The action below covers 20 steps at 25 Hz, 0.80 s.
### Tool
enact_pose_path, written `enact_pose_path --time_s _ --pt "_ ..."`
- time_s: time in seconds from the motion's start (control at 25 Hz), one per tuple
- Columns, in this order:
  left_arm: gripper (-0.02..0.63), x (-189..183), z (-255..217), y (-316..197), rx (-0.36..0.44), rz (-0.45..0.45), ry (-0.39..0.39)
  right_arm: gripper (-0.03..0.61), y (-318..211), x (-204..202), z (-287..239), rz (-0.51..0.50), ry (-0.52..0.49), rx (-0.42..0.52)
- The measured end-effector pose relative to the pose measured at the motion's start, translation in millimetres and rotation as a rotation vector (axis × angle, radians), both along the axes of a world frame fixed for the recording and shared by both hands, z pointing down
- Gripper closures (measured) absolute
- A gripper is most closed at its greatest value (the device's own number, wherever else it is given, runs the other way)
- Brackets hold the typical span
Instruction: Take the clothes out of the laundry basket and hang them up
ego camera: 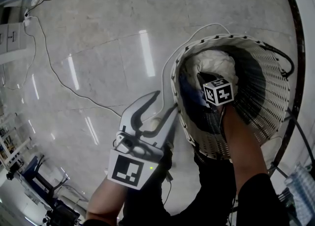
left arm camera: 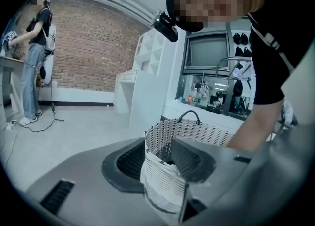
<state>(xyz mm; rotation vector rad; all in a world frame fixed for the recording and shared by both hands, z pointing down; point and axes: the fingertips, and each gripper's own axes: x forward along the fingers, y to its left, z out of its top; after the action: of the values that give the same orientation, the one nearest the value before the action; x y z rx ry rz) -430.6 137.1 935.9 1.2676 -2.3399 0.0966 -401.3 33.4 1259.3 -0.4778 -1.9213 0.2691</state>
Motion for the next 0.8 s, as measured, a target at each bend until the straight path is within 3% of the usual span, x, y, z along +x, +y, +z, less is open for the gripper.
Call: enact_pose_path --time_s 0.36,0.8 --pt "0.471 13.8 -38.8 -11.8 -0.005 0.024 0.009 0.565 -16.5 -3.9 -81.9 0.088 -0.088 -0.077" --pt "0.471 36.6 -120.3 -35.1 0.025 0.05 0.041 0.566 -72.8 19.4 -244.6 0.285 -0.226 -0.135"
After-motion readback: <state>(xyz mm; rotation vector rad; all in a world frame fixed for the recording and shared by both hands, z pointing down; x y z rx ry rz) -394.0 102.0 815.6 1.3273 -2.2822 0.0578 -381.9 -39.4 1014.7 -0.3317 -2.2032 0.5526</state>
